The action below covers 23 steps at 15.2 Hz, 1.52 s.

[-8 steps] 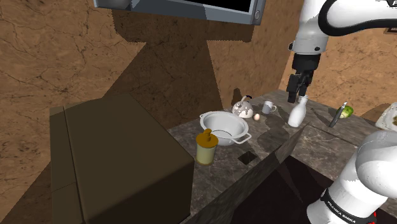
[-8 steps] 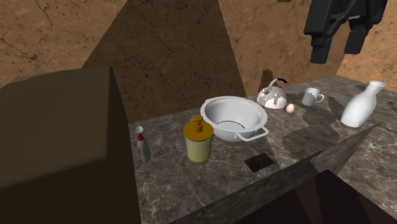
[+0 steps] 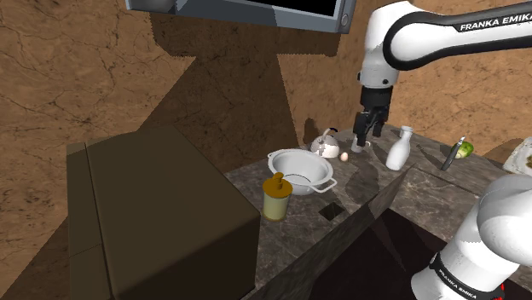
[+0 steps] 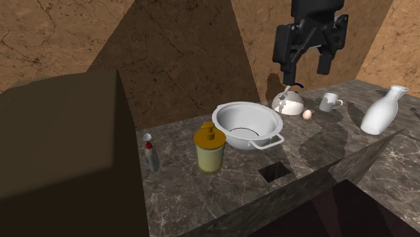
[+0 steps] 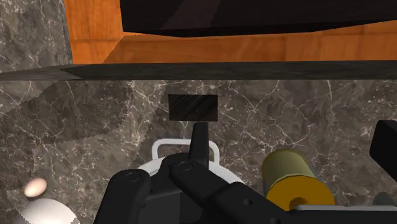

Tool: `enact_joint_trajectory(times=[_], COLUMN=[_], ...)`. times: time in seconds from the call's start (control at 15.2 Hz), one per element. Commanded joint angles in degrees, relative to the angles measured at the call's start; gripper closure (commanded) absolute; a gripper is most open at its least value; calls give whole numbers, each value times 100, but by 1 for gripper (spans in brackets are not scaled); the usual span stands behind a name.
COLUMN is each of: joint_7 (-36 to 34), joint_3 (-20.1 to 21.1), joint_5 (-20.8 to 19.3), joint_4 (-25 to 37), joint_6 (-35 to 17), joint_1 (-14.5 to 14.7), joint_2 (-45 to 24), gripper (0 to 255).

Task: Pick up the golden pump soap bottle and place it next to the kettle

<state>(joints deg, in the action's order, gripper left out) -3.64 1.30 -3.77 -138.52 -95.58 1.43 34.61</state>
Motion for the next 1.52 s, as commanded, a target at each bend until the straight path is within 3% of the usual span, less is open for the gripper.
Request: enact_joint_trajectory(times=[0.0,0.73,1.45], joint_7=[-154,-936,-1632], joint_3=[106,521,607], joint_5=[21,-193,-693], joint_4=[98,1165,3163], joint_6=[-323,-1500,-1802], joint_1=[29,122,375], joint_2=[-455,-2952,-5558], gripper=[0,0,0])
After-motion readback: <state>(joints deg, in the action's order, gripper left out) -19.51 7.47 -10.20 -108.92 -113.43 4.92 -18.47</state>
